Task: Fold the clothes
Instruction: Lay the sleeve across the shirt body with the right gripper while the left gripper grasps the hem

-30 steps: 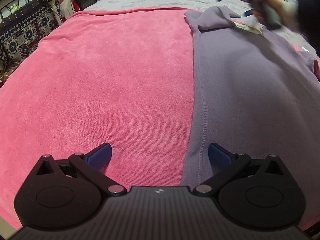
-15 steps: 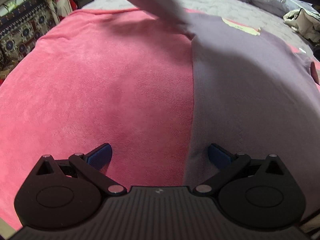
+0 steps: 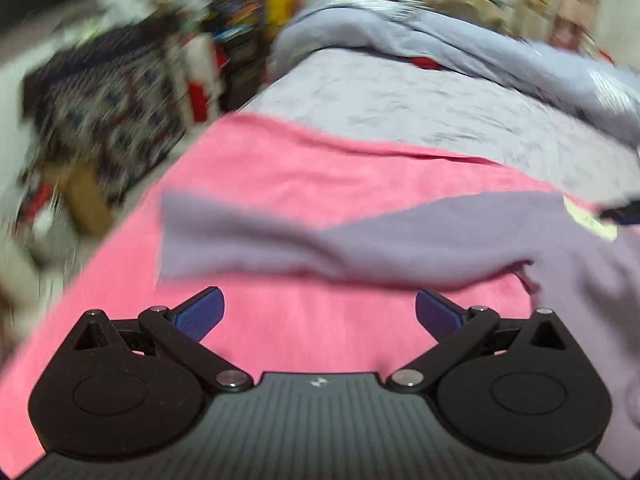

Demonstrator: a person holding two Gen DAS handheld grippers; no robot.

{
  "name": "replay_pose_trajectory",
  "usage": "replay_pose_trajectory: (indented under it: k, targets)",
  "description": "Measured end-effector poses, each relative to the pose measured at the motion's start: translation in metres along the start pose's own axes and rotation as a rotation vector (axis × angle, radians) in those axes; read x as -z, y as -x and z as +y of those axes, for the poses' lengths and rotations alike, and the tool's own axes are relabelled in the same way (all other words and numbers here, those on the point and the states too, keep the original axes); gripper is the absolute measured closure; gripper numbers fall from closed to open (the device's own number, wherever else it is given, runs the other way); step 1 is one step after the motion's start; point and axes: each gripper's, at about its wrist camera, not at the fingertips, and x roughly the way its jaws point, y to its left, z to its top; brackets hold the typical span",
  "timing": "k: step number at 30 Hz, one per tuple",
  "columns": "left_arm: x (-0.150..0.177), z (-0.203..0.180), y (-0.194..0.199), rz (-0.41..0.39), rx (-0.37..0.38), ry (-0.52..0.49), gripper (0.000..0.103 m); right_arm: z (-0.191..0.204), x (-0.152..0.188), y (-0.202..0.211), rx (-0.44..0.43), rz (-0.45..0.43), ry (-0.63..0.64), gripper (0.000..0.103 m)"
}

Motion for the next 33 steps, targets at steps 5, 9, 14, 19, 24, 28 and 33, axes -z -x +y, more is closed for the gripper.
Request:
replay_pose_trajectory:
  k: [5, 9, 14, 19, 24, 28, 33]
  targets:
    - [-0.014, 0.007, -0.039, 0.000, -0.303, -0.043, 0.000, -0.049, 0.051, 0.027, 0.174, 0.062, -0.011, 0.023]
    - [-0.012, 0.058, -0.051, 0.040, -0.321, 0.162, 0.001, -0.047, 0.061, 0.036, 0.167, 0.047, -0.032, 0.023]
    - [-0.008, 0.094, -0.057, 0.018, -0.171, 0.288, 0.001, -0.032, 0.050, 0.027, 0.076, -0.046, -0.029, 0.023]
    - [-0.001, 0.107, -0.066, 0.058, -0.184, 0.365, 0.028, 0.012, 0.028, 0.009, 0.037, -0.077, 0.074, 0.023]
    - [-0.006, 0.104, -0.060, 0.042, -0.063, 0.400, 0.056, 0.045, 0.016, -0.002, 0.009, -0.095, 0.166, 0.023]
    - [-0.004, 0.110, -0.062, 0.062, -0.111, 0.431, 0.099, 0.062, 0.011, -0.008, 0.017, -0.108, 0.205, 0.022]
    - [-0.004, 0.113, -0.052, 0.067, -0.102, 0.453, 0.103, 0.080, 0.009, -0.015, 0.021, -0.128, 0.283, 0.023]
